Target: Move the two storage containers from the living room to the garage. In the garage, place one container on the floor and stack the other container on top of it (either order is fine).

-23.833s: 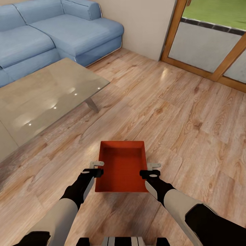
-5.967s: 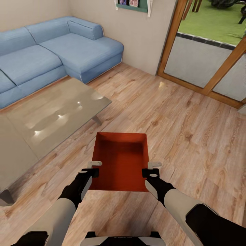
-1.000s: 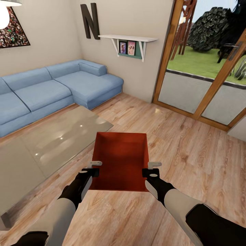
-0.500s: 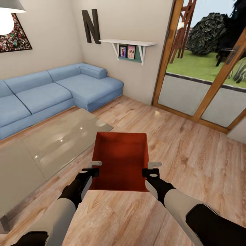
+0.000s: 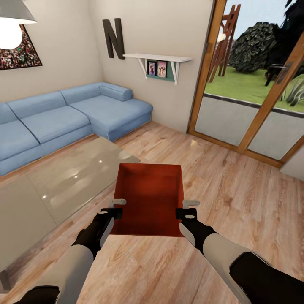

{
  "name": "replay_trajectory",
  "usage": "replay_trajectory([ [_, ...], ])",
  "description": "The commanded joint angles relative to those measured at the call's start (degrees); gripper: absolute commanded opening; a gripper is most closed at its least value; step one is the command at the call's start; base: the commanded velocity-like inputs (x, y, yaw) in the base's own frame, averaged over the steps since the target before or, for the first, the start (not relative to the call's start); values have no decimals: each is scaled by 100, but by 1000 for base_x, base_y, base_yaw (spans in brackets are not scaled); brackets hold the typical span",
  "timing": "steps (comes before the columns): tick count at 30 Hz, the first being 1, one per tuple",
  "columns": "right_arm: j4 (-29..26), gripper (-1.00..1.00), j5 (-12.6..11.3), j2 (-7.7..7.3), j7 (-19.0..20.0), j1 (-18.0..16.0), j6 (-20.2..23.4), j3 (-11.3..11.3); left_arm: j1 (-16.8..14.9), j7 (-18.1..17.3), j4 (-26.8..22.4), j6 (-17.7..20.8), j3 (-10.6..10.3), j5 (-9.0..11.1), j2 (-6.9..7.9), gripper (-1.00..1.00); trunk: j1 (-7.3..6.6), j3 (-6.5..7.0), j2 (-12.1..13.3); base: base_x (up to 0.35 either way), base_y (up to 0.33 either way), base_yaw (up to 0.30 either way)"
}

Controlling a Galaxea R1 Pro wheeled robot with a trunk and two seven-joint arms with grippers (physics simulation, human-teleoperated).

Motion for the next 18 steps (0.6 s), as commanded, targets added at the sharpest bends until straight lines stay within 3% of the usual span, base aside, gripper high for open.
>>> replay_trajectory([
  [1, -20, -100, 96, 59, -4, -6, -39, -69, -1, -17, 1, 35, 81, -18, -34, -100, 3, 0, -10, 0, 0, 0],
  [18, -18, -100, 96, 59, -3, -6, -41, -69, -1, -17, 6, 35, 81, -17, -34, -100, 3, 153, -10, 0, 0, 0],
])
